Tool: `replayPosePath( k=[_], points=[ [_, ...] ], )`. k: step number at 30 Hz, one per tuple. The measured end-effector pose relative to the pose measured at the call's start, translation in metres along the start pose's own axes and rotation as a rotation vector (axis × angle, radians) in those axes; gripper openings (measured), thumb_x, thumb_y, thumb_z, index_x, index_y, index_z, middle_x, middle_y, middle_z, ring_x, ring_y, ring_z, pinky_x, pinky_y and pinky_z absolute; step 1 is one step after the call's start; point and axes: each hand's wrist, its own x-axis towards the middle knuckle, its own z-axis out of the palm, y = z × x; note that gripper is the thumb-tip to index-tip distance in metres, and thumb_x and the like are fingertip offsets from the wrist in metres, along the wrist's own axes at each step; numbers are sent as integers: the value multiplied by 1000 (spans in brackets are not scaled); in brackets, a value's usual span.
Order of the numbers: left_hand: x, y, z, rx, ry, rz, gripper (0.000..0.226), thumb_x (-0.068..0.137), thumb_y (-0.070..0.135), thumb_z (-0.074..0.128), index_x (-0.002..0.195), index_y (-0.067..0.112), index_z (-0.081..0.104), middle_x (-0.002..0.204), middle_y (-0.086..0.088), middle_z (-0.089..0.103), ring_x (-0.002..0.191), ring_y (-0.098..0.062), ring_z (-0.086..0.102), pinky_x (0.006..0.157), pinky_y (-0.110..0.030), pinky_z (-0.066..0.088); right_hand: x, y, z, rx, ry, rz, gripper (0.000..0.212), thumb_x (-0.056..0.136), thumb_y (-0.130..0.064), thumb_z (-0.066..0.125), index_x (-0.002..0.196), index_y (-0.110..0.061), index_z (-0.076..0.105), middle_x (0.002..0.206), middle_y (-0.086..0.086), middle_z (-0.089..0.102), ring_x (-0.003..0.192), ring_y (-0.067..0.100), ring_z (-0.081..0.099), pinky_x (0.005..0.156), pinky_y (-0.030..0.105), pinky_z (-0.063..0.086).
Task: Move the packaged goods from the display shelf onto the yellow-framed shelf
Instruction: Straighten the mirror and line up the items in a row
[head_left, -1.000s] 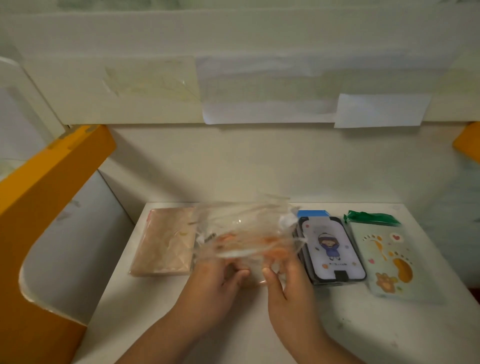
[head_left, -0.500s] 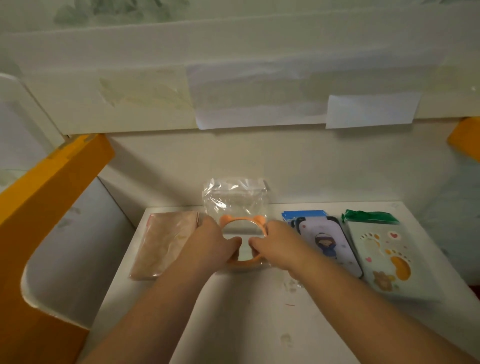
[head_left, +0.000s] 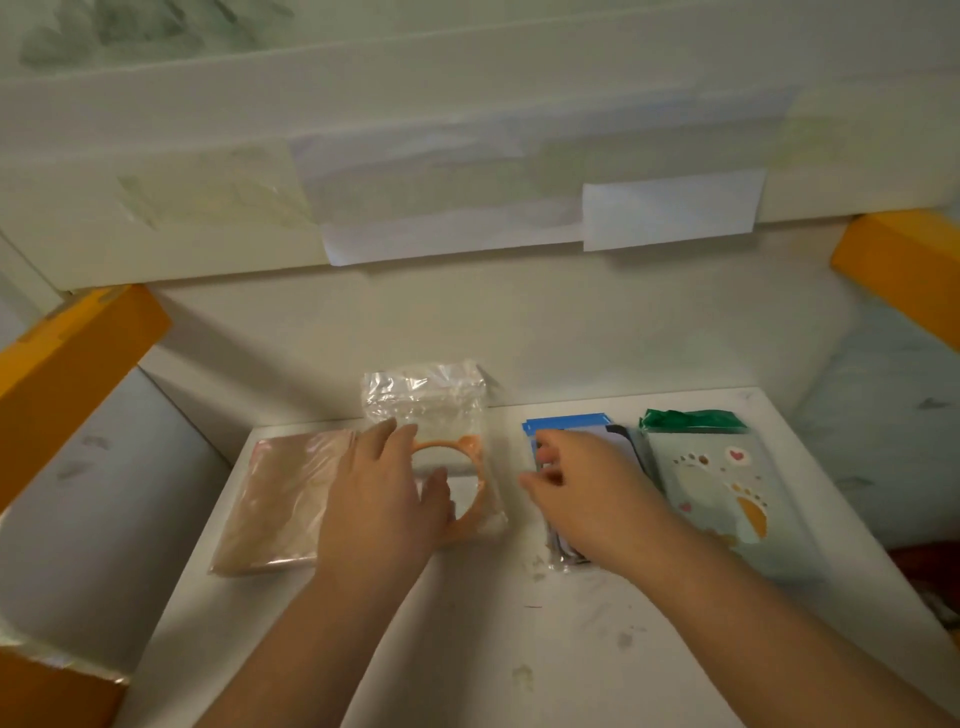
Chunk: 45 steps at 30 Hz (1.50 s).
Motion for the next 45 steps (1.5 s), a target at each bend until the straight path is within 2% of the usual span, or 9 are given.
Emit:
replayPosePath(
  k=[1,5,14,21,25,31,38,42,45],
  points=[
    [-4,8,4,6,12,50,47,80,31,61,124,14,63,134,-7,59,125,-30,53,109,-41,38,-6,9,-8,-3,38,1,9,95,-30,57,87,-27,57,86,-10,62,77,11,62,70,28,52],
    [-24,61,18,-128,-43,194,45,86,27,64,130,15,62,137,-1,58,127,-22,52,106,-27,35,-27,40,-29,-100,142,42,40,97,-30,54,136,-19,51,132,1,56,115,20,57,98,35,47],
    [-48,112,59,-334,-285,94,47,84,33,41,129,24,50,128,4,47,116,-18,52,95,-38,49,-23,59,-21,-221,33,34,33,97,-22,47,130,-20,46,128,3,49,106,20,55,89,34,50],
    [-42,115,59,-513,-378,-143,45,75,27,59,121,31,55,115,4,62,106,-16,62,91,-42,53,-4,54,-24,-204,-184,155,52,98,-15,44,146,-12,25,152,14,22,119,29,52,95,37,49],
    [-38,122,55,-727,-366,-276,29,88,9,59,95,37,56,98,9,71,93,-9,69,80,-29,59,-3,57,-30,-139,-204,167,54,96,-19,48,145,-15,27,140,13,39,112,29,54,95,41,51],
    [-27,127,55,-939,-371,-493,21,88,16,66,107,23,60,98,0,74,85,-15,73,60,-22,56,-6,57,-25,60,-203,238,63,84,-17,45,144,-22,29,131,10,50,107,25,55,93,44,54],
    [-3,135,56,-888,-368,-516,32,81,26,71,108,12,62,97,-9,73,87,-24,71,66,-33,59,-1,65,-28,408,-111,273,39,93,-9,44,124,-32,49,115,4,61,98,18,59,68,28,55],
    [-4,131,56,-924,-413,-464,32,85,26,72,112,18,55,101,-4,71,90,-19,71,63,-26,55,-5,64,-25,505,-71,231,52,91,-4,43,128,-40,48,116,-2,63,101,15,60,82,36,59],
    [-12,121,50,-997,-357,-372,35,82,19,77,108,27,56,97,3,74,85,-12,74,64,-22,58,-9,65,-24,668,2,179,55,94,-5,51,136,-39,39,118,-6,62,100,8,61,63,16,55]
  ],
)
